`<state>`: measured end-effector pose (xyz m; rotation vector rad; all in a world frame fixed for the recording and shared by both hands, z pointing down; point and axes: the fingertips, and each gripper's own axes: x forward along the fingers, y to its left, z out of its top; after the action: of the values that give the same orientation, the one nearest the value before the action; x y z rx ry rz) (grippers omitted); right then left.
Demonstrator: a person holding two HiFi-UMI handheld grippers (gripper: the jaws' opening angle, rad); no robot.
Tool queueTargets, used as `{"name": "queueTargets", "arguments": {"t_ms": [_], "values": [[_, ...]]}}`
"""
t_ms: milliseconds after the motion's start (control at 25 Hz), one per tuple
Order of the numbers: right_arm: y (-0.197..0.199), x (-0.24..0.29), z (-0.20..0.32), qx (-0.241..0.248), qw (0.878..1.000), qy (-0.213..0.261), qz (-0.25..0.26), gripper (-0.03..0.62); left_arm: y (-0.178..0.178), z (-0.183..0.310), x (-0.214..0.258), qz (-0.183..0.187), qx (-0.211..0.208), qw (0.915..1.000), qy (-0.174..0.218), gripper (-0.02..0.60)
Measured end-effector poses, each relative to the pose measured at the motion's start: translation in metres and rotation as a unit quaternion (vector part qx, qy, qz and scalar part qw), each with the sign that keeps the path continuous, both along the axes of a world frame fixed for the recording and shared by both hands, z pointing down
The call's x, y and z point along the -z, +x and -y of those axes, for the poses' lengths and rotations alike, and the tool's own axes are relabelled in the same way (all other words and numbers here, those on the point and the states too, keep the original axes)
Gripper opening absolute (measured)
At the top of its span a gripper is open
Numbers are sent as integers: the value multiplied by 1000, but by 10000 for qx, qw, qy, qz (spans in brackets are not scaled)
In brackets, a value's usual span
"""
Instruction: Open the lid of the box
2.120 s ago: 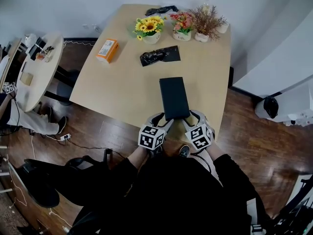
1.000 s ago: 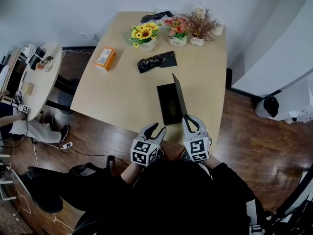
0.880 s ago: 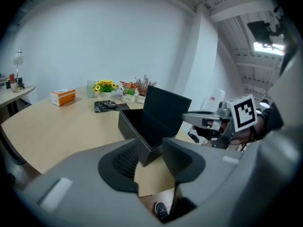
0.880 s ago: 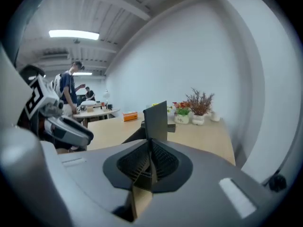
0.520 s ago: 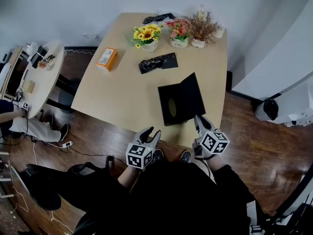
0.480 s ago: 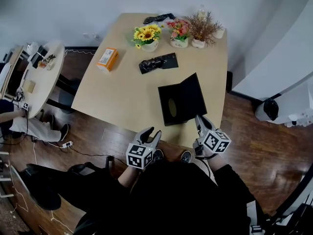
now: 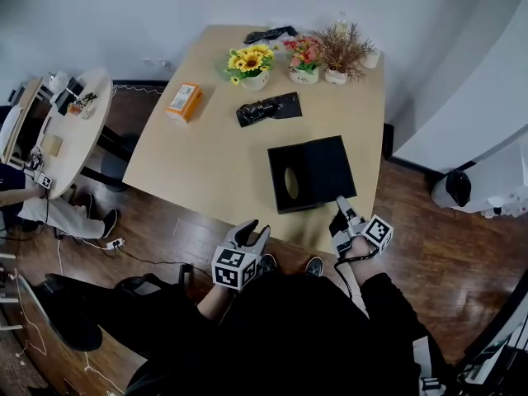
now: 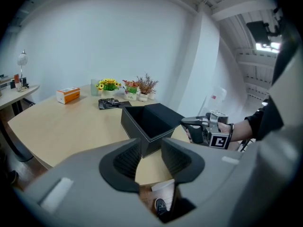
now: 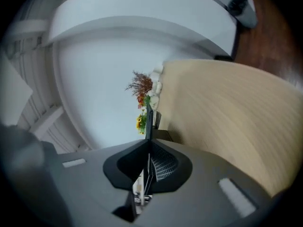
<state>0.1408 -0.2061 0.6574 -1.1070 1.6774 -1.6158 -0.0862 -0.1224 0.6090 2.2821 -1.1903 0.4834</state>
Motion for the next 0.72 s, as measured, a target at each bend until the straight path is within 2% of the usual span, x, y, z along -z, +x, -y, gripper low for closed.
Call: {"name": "queueTargets", "arguments": {"t_ms": [80, 160, 280, 360, 440, 520, 600, 720], "values": [[3, -16, 0, -127, 9972, -274, 683, 18, -2, -2, -2, 14, 39, 10000, -42, 114], [3, -26, 1, -197, 9938, -448, 1001, 25, -6, -3, -3, 6, 111, 9999, -109, 114], [1, -32, 1, -231, 9916, -582, 1134, 32, -12, -5, -4, 1, 213, 9997, -140, 114], [1, -35, 0, -182, 9927, -613, 1021, 38, -14, -7, -4, 10, 235, 9996, -154, 114], [-2, -39, -3, 22, 9967, -657, 483, 60, -14, -8, -4, 14, 223, 9996, -149, 114], [-6, -40, -9, 348, 9957, -758, -396, 140, -13, -6, -3, -8, 209, 9997, -119, 114], [-7, -38, -16, 458, 9878, -922, -1166, 141, -12, -3, -3, -35, 195, 9998, -93, 114], [-1, -26, -19, 374, 9790, -956, -1760, 133, -9, 0, -2, -46, 141, 9999, -75, 114]]}}
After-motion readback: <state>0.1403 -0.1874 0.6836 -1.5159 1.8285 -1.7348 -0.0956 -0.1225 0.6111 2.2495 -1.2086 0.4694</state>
